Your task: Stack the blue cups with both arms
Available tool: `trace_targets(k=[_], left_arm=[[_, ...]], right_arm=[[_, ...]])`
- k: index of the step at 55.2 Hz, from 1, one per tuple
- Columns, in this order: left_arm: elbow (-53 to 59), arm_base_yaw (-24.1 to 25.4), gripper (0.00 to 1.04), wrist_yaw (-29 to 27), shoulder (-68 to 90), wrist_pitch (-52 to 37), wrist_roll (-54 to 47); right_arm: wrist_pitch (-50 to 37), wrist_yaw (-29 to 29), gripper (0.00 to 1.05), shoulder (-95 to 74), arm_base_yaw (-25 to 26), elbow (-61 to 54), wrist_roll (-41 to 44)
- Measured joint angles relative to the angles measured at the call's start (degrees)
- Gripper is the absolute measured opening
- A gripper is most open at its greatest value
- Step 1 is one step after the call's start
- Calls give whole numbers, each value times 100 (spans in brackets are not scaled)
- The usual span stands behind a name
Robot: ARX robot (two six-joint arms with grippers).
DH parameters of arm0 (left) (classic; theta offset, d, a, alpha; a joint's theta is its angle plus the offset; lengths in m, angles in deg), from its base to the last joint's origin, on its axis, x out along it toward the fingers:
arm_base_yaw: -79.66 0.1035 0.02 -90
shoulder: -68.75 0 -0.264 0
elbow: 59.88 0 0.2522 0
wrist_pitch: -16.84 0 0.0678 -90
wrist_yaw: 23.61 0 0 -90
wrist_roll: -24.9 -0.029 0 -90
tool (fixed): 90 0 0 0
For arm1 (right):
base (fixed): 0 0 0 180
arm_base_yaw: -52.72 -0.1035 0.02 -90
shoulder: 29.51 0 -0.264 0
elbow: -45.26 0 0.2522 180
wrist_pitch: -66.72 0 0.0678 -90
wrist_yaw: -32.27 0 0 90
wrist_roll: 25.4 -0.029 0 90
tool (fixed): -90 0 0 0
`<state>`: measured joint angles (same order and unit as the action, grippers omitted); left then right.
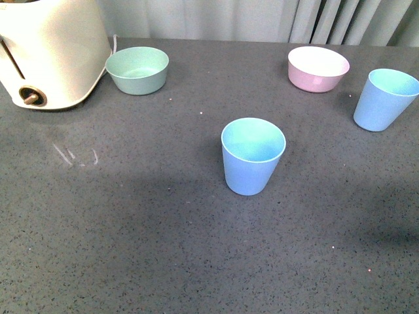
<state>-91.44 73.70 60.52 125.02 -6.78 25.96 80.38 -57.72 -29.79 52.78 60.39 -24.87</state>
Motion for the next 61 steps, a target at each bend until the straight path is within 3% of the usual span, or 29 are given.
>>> trace_targets(k=[5,19,61], left_arm=[[291,72,1,98,-278,-20,-11],[881,573,2,529,-1034,72,-44],[1696,577,2,588,-3128,1259,-48]], right_arm=[[0,0,96,0,0,0,0],[0,0,96,0,0,0,0],[2,-2,96,-2,0,0,0]])
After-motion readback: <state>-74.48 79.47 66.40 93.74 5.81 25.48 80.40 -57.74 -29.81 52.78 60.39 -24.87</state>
